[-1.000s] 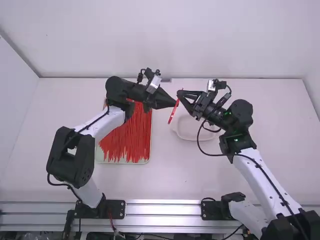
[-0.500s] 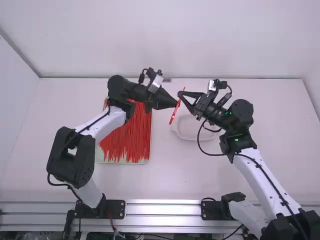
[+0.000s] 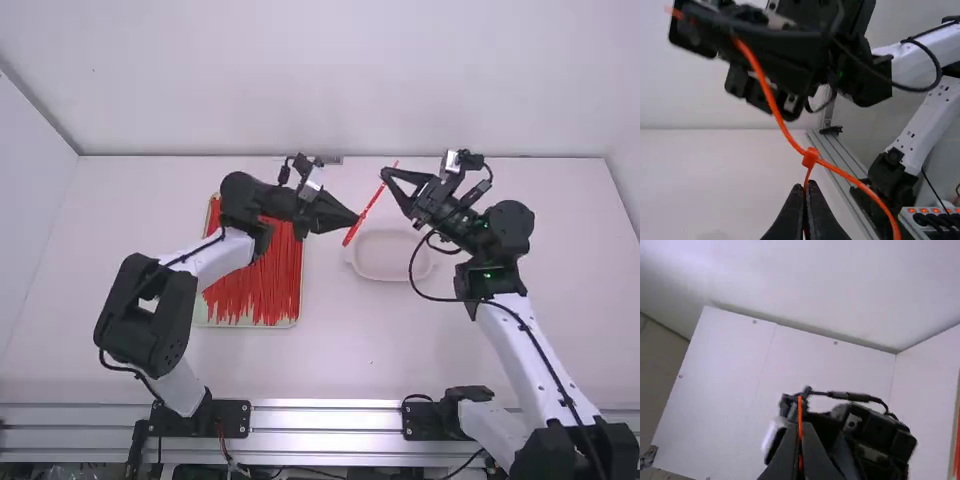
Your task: Fasten the cable tie
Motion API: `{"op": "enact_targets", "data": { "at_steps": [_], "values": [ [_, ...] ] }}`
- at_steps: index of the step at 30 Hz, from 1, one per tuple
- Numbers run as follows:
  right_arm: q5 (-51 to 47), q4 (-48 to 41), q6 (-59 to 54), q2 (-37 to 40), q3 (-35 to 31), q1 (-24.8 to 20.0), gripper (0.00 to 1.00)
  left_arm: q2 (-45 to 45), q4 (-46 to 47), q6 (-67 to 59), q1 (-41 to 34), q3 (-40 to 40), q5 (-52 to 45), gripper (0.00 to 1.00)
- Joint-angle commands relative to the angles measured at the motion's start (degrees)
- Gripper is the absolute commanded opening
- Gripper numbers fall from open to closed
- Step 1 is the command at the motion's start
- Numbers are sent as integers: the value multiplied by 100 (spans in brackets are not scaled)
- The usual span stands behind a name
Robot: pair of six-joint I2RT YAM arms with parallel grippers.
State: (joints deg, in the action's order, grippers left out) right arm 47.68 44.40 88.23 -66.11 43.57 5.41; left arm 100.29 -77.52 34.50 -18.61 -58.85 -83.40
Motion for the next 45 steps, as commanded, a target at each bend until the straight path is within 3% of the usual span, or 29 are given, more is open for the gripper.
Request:
{"op": "enact_targets", "data": {
  "at_steps": [1,18,19,23,27,30,39,45],
  "values": [
    [-446,258,310,85,142,-295,0,-63,-129,-83,26,308,-560,2],
    [-396,577,474,85,142,-686,0,-66,-295,-85,90,577,-566,2],
    [-358,581,481,85,142,-686,2,-66,-297,-85,114,577,-553,2],
    [-256,638,476,85,142,-686,30,-66,-400,-79,225,577,-474,2],
    [-118,619,455,85,142,-686,47,-66,-505,59,393,549,-330,2],
    [85,614,452,85,142,-686,53,-66,-713,310,527,479,-284,2],
    [778,208,286,85,140,-686,57,-66,-850,704,964,11,-254,2],
    [734,-358,-188,83,140,-328,57,-66,-855,896,946,-295,-251,2]
  ]
}}
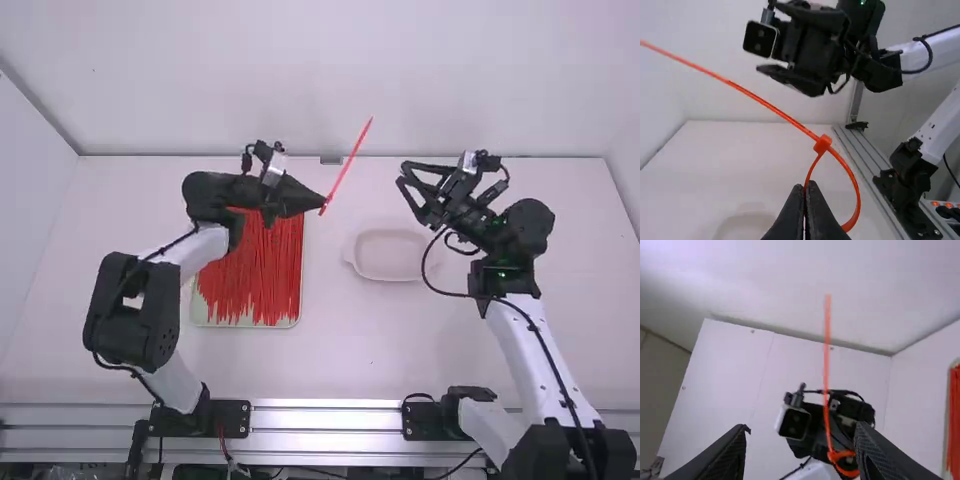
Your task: Fasten the cable tie
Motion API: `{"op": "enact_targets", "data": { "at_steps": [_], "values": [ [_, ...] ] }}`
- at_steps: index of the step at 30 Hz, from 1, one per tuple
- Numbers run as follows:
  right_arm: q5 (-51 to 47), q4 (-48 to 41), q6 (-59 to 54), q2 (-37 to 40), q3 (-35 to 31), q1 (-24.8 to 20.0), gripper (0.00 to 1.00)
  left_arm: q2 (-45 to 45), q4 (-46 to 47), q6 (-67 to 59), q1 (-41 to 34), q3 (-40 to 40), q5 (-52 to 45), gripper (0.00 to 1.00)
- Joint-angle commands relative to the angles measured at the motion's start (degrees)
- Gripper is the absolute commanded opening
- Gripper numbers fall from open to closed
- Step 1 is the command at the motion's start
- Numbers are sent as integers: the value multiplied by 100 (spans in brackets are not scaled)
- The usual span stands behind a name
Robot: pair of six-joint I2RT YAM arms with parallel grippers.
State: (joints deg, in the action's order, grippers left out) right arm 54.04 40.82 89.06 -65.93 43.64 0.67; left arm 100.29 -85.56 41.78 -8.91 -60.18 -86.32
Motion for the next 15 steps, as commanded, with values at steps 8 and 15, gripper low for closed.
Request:
{"op": "enact_targets", "data": {
  "at_steps": [8,15],
  "values": [
    [-579,-251,-737,66,133,927,57,-66,-50,372,-173,-232,184,2],
    [-1180,-251,-859,68,133,1414,54,-66,-46,385,-380,-232,225,2]
  ]
}}
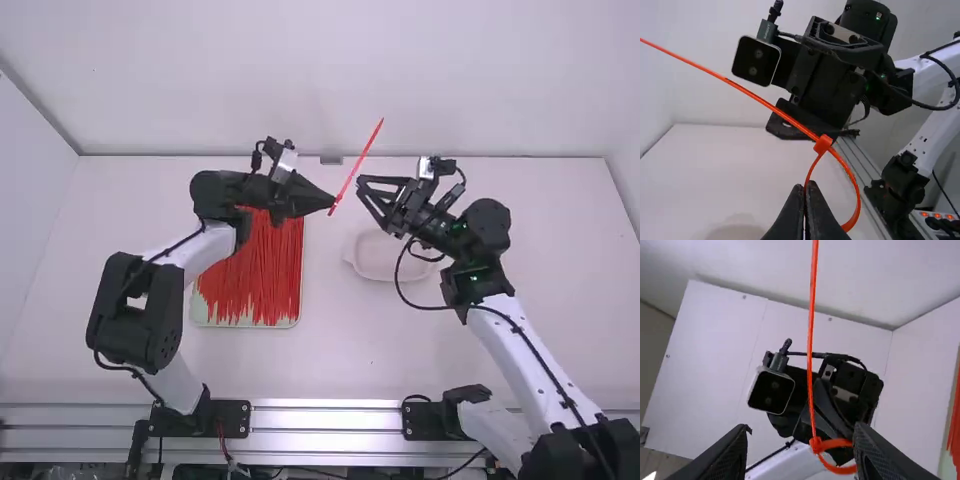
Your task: Fasten the cable tie
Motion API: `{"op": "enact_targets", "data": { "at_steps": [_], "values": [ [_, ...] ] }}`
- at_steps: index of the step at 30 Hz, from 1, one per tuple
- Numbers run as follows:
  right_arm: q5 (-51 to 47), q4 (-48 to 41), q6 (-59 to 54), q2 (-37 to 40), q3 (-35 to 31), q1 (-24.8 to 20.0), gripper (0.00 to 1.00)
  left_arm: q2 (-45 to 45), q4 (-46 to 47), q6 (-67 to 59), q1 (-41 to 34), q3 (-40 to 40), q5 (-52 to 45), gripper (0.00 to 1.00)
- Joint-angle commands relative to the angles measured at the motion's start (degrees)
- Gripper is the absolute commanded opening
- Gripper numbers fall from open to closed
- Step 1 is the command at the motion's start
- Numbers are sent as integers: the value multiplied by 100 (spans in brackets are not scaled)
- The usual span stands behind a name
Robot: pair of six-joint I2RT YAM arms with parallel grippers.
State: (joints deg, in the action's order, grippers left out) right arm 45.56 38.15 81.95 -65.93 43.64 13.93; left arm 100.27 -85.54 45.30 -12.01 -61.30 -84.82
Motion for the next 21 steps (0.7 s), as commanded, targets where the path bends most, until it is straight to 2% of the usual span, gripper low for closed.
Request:
{"op": "enact_targets", "data": {
  "at_steps": [1,8,10,14,21],
  "values": [
    [-393,13,-142,68,133,155,53,-63,-46,35,-87,-120,140,2],
    [-544,7,-153,66,133,363,48,-63,-48,39,-85,-120,330,2],
    [-647,9,-278,68,133,372,40,-63,-48,177,-70,-120,391,2],
    [-645,-2,-273,66,133,369,34,-63,-50,181,-131,-120,409,2],
    [-643,-2,-275,66,133,374,36,-63,-50,181,-210,-120,452,2]
  ]
}}
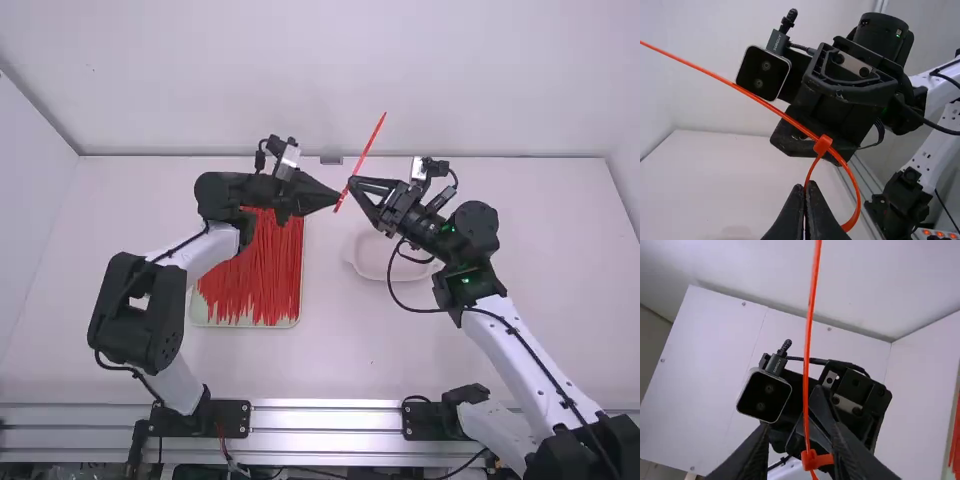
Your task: Fasten the cable tie
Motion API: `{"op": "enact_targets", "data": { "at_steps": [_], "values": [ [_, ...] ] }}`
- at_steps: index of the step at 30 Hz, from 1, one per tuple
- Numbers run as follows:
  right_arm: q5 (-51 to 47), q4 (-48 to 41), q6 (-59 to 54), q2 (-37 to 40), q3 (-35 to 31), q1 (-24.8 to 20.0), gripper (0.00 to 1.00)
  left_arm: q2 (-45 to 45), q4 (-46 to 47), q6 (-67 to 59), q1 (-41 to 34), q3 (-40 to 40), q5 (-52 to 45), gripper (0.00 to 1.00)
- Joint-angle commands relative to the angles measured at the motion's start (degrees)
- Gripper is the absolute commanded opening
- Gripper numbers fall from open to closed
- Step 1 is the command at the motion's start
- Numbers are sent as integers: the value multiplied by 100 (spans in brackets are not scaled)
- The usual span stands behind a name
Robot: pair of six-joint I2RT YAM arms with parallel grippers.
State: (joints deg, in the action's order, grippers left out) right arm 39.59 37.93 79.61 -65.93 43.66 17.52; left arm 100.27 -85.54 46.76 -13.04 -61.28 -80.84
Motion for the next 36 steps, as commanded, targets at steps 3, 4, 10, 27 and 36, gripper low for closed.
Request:
{"op": "enact_targets", "data": {
  "at_steps": [3,4,10,27,36],
  "values": [
    [-46,22,-42,66,131,11,36,-63,-50,33,-168,-122,52,2],
    [-50,22,-42,66,131,11,36,-63,-48,33,-170,-122,52,2],
    [-46,39,-39,66,131,11,15,-63,-24,33,-214,-122,28,2],
    [299,37,-63,66,131,11,0,-63,256,-26,-122,-122,201,11],
    [782,22,-197,68,131,-264,0,-63,271,192,531,-125,573,42]
  ]
}}
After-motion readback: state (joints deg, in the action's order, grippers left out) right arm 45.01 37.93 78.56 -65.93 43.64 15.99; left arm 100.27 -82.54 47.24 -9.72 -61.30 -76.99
